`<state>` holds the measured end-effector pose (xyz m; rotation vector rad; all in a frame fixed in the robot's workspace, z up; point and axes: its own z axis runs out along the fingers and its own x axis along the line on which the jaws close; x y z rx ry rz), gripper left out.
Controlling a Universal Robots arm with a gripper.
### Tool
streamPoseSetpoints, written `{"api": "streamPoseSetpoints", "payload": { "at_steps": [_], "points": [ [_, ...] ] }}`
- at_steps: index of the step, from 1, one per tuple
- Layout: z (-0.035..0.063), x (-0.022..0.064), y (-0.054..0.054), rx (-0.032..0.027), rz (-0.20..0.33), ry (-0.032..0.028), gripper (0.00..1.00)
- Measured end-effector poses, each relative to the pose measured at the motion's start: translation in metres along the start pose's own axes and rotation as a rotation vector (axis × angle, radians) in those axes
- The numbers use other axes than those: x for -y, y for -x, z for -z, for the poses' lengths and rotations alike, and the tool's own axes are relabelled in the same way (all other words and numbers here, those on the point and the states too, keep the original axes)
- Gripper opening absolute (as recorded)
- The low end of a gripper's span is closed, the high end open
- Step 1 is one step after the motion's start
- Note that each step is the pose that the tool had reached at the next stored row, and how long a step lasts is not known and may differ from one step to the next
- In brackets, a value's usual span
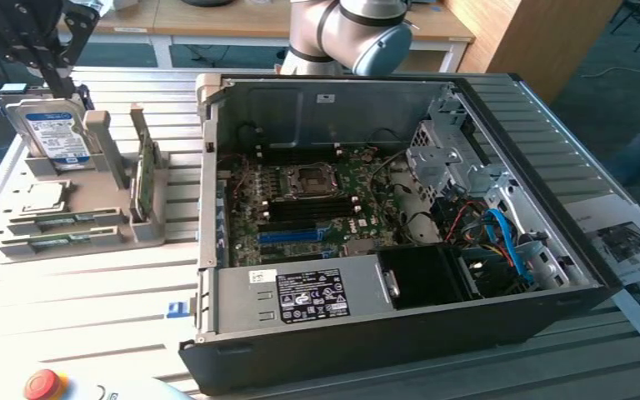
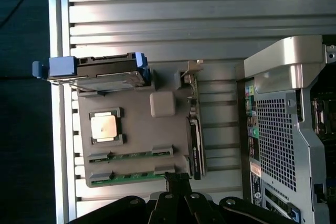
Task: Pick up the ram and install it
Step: 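Reach for the ram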
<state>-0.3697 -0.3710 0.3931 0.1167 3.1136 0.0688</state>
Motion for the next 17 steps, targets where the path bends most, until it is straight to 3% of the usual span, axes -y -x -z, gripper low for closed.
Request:
{"api": "streamPoseSetpoints", "payload": {
  "at_steps": [17],
  "points": [
    [0.0007, -0.0002, -0.032, 0.0000, 0.000, 0.0001, 0.10]
  ]
}}
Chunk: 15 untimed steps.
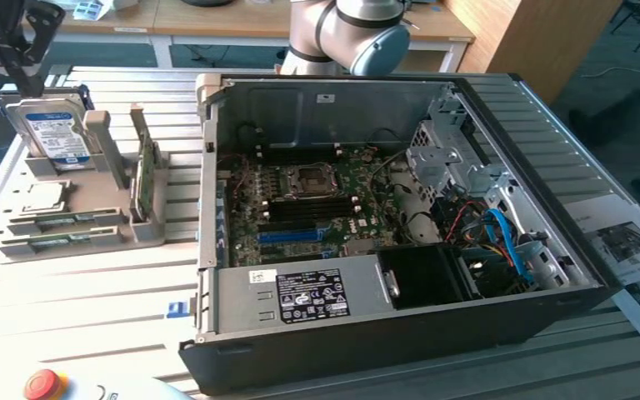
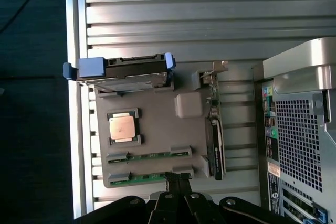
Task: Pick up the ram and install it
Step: 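Reach for the ram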
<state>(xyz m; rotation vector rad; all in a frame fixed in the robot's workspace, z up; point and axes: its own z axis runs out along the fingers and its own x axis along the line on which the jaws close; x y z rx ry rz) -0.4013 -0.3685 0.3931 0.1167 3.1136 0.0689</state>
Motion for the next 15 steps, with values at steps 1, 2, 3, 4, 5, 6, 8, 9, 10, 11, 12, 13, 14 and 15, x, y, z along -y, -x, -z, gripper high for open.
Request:
{"api": "streamPoseSetpoints", "payload": {
  "at_steps": [1, 2, 3, 4, 5, 6, 8, 9, 10, 11, 12, 13, 14, 15],
  "points": [
    [0.0001, 0.0000, -0.002, 0.0000, 0.000, 0.0000, 0.10],
    [0.0001, 0.0000, -0.004, -0.0001, 0.000, 0.0000, 0.10],
    [0.0002, 0.0001, -0.005, -0.0001, 0.000, -0.0001, 0.10],
    [0.0002, 0.0001, -0.007, -0.0001, 0.000, -0.0001, 0.10],
    [0.0003, 0.0002, -0.009, -0.0001, 0.000, 0.0000, 0.10],
    [0.0003, 0.0002, -0.011, 0.0000, 0.000, 0.0000, 0.10],
    [0.0004, 0.0003, -0.015, 0.0000, 0.000, 0.0000, 0.10],
    [0.0004, 0.0003, -0.016, 0.0000, 0.000, 0.0000, 0.10],
    [0.0004, 0.0003, -0.017, 0.0000, 0.000, 0.0000, 0.10],
    [0.0004, 0.0003, -0.017, 0.0000, 0.000, 0.0000, 0.10],
    [0.0004, 0.0004, -0.017, 0.0000, 0.000, 0.0000, 0.10],
    [0.0004, 0.0004, -0.017, 0.0000, 0.000, 0.0000, 0.10],
    [0.0005, 0.0003, -0.017, 0.0000, 0.000, 0.0000, 0.10],
    [0.0005, 0.0004, -0.017, 0.0000, 0.000, -0.0001, 0.10]
  ]
}}
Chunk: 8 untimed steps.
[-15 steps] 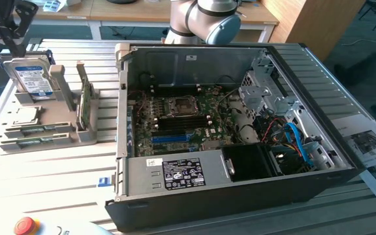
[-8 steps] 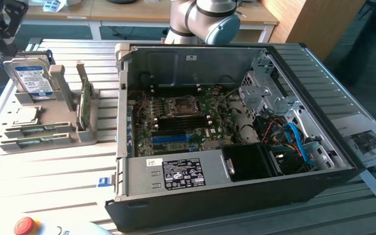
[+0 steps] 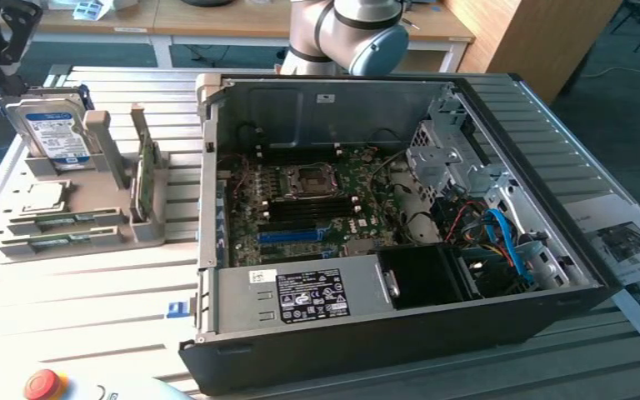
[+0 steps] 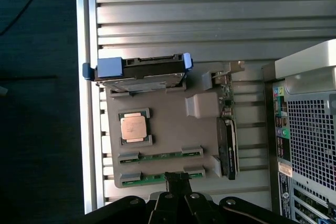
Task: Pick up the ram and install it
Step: 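Reach for the ram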
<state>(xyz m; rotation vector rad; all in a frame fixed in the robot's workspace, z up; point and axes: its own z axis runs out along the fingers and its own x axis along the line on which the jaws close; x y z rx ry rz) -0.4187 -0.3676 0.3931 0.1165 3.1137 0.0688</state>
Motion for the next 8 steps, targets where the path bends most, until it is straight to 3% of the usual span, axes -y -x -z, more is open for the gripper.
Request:
{"api": "streamPoseSetpoints", "payload": {
  "at_steps": [8],
  "points": [
    [0.0001, 0.0002, -0.0044, -0.0001, 0.000, 0.0000, 0.10]
  ]
}}
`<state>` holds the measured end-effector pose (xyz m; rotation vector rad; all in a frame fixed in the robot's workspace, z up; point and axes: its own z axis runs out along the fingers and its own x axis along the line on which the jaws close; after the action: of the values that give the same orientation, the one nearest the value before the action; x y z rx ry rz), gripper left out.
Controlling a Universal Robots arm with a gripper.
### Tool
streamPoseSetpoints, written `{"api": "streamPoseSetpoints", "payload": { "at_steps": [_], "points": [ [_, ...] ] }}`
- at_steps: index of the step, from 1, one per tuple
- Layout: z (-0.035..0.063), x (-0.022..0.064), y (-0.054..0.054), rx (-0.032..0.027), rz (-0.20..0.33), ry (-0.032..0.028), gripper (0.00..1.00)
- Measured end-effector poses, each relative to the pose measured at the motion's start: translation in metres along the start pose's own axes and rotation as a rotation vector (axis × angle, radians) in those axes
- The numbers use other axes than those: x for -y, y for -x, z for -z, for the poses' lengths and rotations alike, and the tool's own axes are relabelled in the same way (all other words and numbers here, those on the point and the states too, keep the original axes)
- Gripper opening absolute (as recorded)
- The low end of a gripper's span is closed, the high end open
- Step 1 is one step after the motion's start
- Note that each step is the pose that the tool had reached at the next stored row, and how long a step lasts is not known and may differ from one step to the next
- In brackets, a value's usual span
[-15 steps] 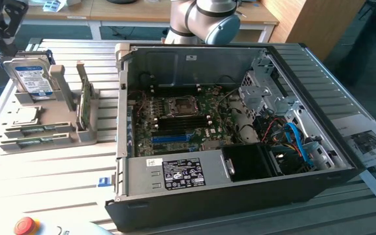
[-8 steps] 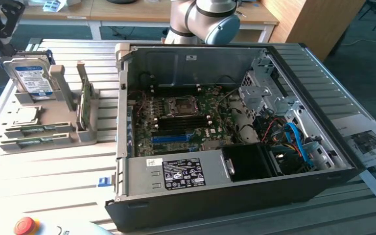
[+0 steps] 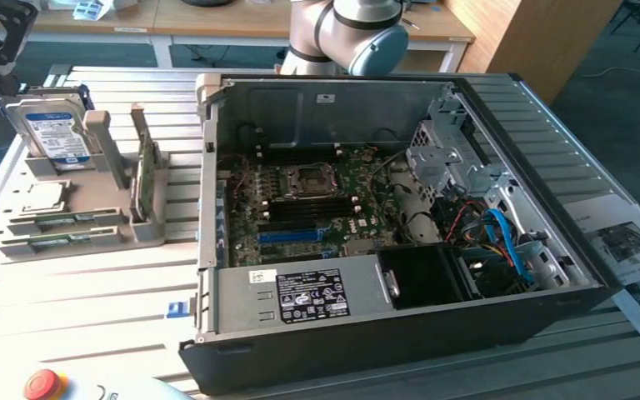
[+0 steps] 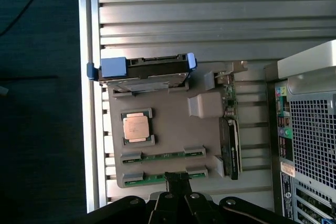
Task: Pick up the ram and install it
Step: 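Reach for the ram, then pick up the ram and move it above insertion slot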
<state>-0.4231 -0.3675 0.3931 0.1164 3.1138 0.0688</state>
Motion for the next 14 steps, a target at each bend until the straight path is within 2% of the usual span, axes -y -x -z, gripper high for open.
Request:
{"api": "streamPoseSetpoints", "payload": {
  "at_steps": [14],
  "points": [
    [0.0000, 0.0000, -0.0001, 0.0000, 0.002, 0.0000, 0.10]
  ]
}}
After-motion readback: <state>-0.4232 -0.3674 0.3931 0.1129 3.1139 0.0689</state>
